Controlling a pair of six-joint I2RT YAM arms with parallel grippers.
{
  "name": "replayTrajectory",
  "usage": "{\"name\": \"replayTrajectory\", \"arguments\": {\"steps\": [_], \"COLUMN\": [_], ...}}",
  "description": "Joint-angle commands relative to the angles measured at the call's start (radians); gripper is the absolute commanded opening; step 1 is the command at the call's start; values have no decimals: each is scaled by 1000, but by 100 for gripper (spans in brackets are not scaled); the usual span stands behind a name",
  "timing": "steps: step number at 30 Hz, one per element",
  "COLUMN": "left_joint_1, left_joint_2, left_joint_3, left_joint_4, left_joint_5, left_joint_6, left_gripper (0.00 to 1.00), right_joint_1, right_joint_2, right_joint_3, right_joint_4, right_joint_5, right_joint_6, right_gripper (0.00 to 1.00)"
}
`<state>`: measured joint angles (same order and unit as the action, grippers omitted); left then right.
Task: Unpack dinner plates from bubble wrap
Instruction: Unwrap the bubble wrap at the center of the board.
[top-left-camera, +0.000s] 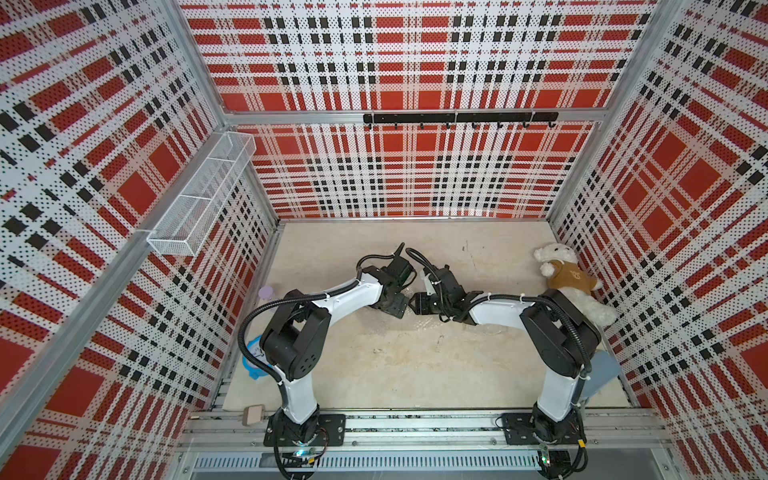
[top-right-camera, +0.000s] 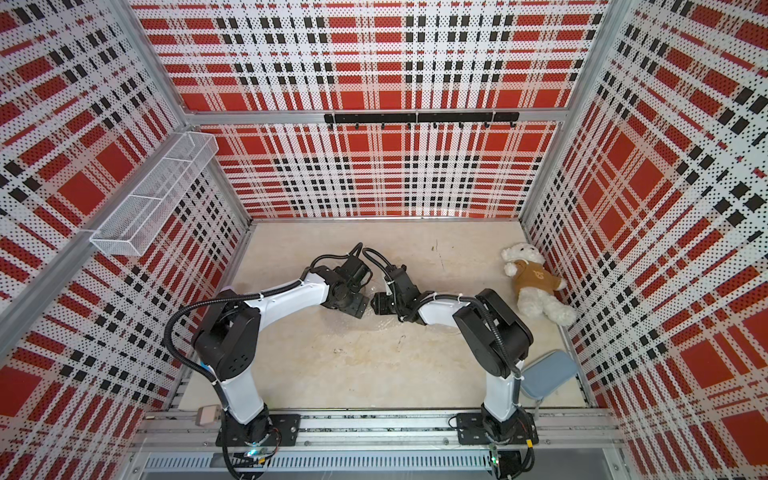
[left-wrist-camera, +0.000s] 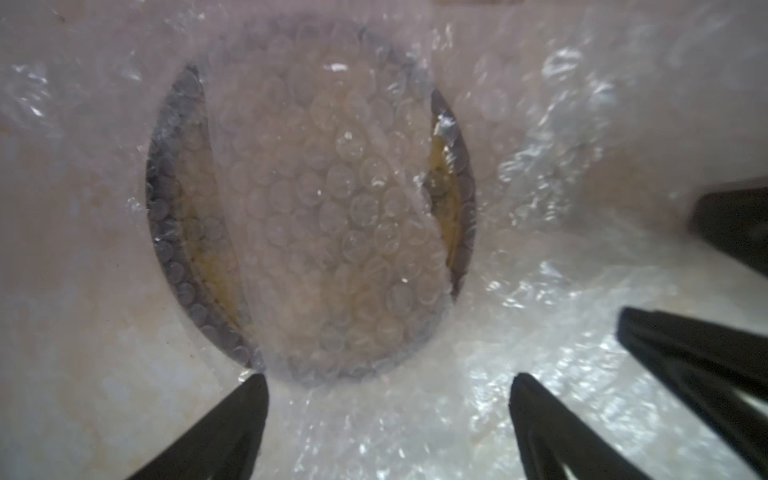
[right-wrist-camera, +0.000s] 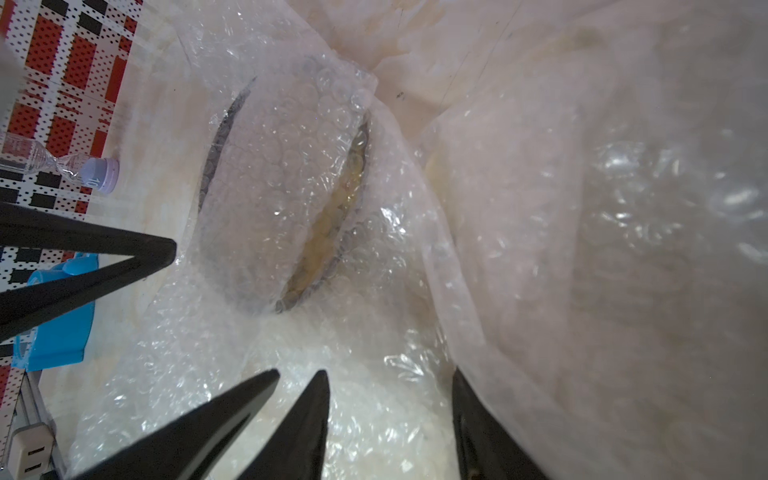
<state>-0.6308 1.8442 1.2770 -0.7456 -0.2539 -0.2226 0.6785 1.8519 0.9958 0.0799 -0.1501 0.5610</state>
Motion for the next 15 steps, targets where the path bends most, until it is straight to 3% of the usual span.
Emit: {"name": "replayTrajectory", "arguments": {"steps": [1, 6, 11, 15], "left_joint_1": [0, 1, 11, 27], "left_joint_2": [14, 29, 24, 7], "left_joint_3": [23, 28, 33, 37], "left_joint_4": [-35, -37, -53, -55], "left_joint_5": [-55, -70, -78, -73], "left_joint_6": [-6, -14, -23, -27], "left_gripper": [88, 73, 42, 24], "right_joint_1": [-8, -14, -14, -15], "right_joint_2": [-7, -8, -8, -11], "right_joint_3": [-17, -18, -24, -28], "right_joint_4": [22, 22, 27, 29], "right_joint_5": [6, 7, 7, 9], "right_joint_6": [11, 8, 8, 8], "right_gripper": [50, 50, 50, 50]}}
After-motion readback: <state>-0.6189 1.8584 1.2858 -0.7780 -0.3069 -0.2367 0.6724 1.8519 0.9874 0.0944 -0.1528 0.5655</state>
